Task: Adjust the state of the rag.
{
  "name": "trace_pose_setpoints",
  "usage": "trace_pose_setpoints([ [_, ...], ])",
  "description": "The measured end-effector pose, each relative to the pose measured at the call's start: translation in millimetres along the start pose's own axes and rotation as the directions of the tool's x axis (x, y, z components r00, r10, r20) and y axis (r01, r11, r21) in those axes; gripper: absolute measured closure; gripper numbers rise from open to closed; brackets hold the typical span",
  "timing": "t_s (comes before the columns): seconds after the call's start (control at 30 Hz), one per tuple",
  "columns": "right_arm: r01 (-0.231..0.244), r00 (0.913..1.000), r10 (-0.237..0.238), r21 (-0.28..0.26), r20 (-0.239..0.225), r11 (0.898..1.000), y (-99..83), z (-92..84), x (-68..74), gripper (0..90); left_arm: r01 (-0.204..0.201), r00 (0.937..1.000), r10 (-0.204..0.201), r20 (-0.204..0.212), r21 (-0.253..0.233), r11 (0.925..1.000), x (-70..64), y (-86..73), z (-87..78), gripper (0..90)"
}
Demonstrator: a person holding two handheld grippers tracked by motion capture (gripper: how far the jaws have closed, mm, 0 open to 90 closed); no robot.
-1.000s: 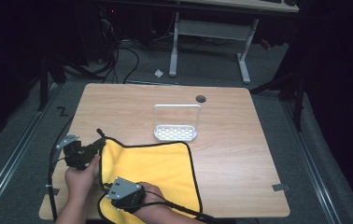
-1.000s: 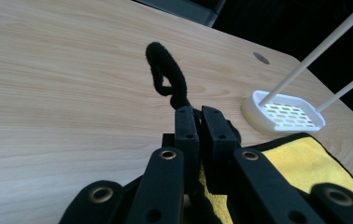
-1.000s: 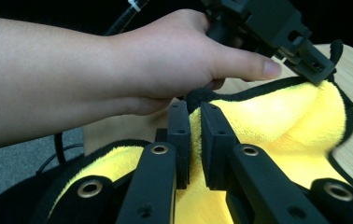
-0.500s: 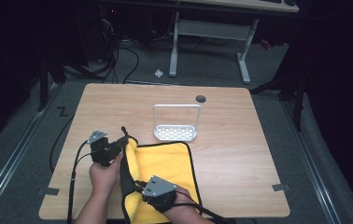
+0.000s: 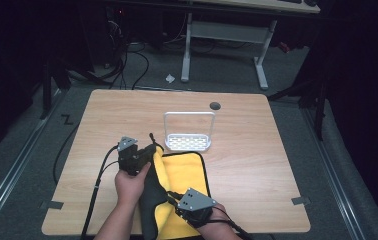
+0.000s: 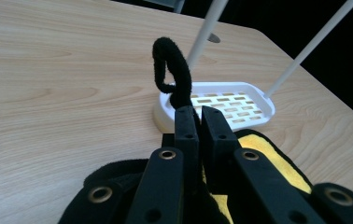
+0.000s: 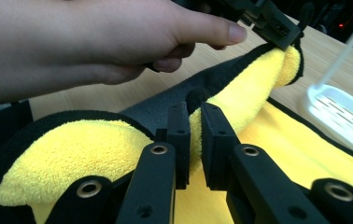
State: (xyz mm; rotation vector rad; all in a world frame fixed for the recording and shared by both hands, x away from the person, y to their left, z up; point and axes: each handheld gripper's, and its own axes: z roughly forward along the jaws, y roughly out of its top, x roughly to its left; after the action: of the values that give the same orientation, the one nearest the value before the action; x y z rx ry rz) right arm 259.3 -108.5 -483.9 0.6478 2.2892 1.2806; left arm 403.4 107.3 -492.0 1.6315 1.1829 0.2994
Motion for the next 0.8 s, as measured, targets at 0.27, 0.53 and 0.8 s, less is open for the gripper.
trace_pose_setpoints([
  [0.27, -0.016, 0.9986, 0.015, 0.026, 0.051, 1.000, -16.8, -16.3, -14.5, 83.6, -0.004, 0.9994, 0.004, 0.034, 0.002, 1.0000, -14.9, 2.0, 12.0, 85.6],
  [0.53, -0.036, 0.9967, 0.033, 0.050, 0.074, 0.998, -30.3, -30.3, -24.8, 83.0, -0.041, 0.9980, 0.039, 0.051, 0.026, 0.9988, -33.8, -0.1, 30.0, 85.3],
  [0.8, -0.069, 0.9949, 0.062, 0.089, 0.080, 0.994, -48.3, -36.2, -30.1, 82.6, -0.046, 0.9981, 0.042, 0.046, 0.076, 0.9961, -46.0, -3.5, 51.9, 84.9],
])
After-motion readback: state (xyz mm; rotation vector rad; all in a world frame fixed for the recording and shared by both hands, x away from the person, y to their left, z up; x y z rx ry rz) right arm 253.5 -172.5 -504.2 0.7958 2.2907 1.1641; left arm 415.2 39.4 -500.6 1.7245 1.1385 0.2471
